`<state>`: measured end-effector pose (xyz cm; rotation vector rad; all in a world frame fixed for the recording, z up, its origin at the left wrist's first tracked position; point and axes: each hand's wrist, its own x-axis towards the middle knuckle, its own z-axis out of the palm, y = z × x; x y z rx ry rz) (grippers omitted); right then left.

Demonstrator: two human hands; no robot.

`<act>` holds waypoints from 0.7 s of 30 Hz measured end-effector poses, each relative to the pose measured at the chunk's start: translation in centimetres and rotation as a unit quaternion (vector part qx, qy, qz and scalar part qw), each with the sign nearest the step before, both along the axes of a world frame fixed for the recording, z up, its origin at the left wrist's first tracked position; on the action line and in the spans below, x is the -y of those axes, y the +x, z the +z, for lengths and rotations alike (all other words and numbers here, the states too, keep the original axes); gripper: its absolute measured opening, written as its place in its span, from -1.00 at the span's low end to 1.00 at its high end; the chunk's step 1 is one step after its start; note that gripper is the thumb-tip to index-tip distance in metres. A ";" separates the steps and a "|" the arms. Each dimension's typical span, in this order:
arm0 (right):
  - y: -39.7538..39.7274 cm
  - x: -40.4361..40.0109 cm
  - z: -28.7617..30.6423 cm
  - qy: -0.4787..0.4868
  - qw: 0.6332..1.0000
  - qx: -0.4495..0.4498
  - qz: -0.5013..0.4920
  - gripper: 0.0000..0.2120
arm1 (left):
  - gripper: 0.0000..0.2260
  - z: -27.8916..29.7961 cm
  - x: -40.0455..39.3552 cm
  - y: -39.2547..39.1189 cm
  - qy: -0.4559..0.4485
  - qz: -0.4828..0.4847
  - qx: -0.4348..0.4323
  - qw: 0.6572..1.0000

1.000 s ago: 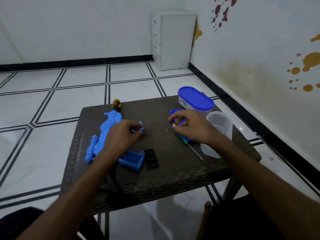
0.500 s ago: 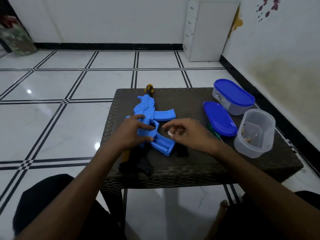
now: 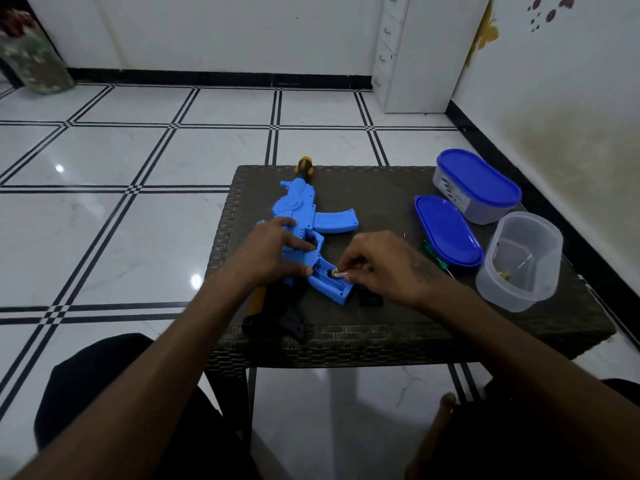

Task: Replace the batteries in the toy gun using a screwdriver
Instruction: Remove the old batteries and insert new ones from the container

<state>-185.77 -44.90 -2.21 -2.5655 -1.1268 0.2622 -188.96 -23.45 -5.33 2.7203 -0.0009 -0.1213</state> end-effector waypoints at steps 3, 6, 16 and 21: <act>0.3 0.0 -0.2 -0.041 0.999 -0.015 0.028 -0.78 | -0.54 -0.2 0.0 0.1 0.001 0.002 -0.003 1.000; 0.4 0.1 -0.8 -0.021 1.000 -0.014 0.010 -0.80 | -0.54 -0.2 0.0 0.1 0.001 0.003 -0.001 1.000; 1.2 0.1 -2.2 0.060 0.987 -0.104 -0.104 -0.62 | -0.55 -0.2 0.2 0.1 0.010 0.009 -0.001 1.000; 2.2 -0.1 -1.7 0.053 0.962 -0.223 -0.149 -0.70 | -0.56 -0.2 0.4 0.0 0.011 0.012 0.002 1.000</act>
